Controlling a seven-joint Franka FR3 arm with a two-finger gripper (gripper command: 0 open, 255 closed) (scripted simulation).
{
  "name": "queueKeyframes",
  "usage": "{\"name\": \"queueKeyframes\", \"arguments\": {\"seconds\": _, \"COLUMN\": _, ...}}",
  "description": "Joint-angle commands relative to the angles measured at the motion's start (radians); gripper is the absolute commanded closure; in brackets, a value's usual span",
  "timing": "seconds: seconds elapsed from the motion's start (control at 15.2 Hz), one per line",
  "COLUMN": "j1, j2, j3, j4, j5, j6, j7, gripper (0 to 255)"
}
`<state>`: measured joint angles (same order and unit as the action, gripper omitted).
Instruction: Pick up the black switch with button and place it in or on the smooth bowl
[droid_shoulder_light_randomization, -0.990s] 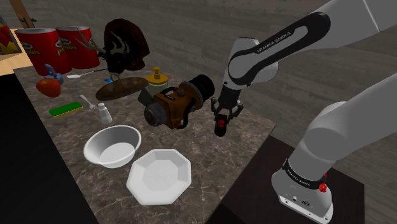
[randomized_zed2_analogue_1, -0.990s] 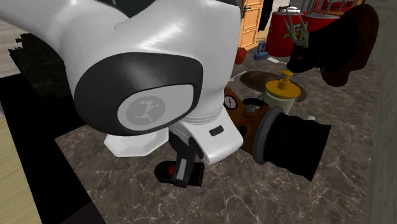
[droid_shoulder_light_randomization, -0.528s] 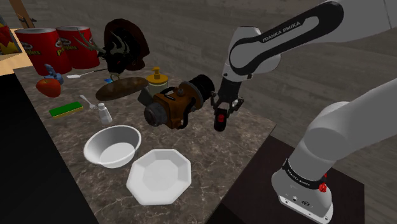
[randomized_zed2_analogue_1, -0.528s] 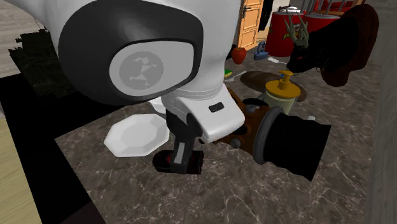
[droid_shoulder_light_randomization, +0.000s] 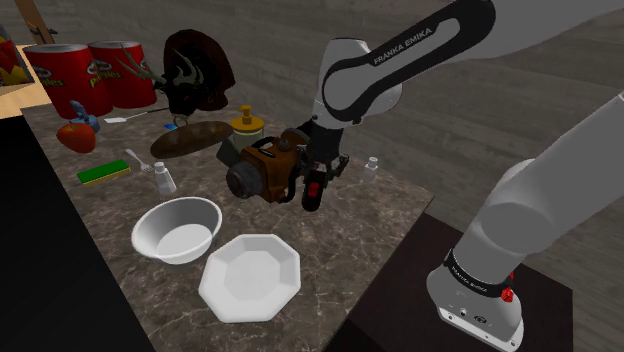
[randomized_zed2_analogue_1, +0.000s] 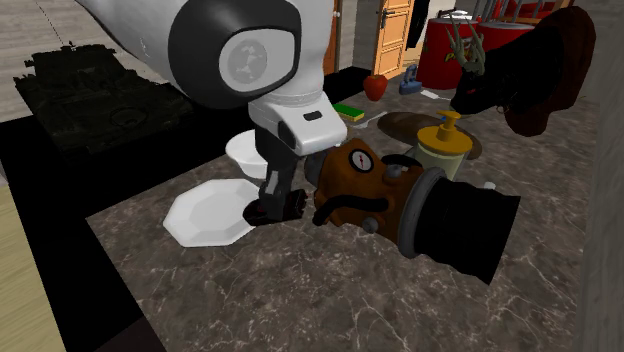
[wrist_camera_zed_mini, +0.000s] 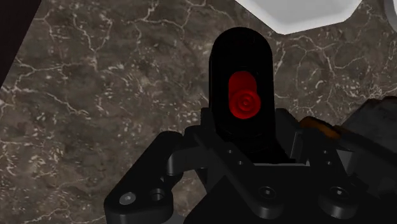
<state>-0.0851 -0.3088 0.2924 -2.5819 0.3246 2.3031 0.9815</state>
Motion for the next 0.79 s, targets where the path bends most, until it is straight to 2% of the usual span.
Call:
{"name": "queueKeyframes", "arguments": {"seconds": 0.0, "j1": 0.009, "j2": 0.063, "j3": 0.035, "j4": 0.061, "j5": -0.01, "j6": 0.012, "j7": 0.054, "gripper": 255}}
{"name": "queueKeyframes", "arguments": {"seconds": 0.33, "j1": 0.027, "j2": 0.217, "j3": 0.104, "j4": 0.218, "j5": -0.074, "j6": 0.026, "j7": 0.191, "gripper": 255}}
{"name": "queueKeyframes", "arguments": {"seconds": 0.73, "j1": 0.07, "j2": 0.416, "j3": 0.153, "j4": 0.439, "j5": -0.198, "j6": 0.011, "j7": 0.365, "gripper": 255}}
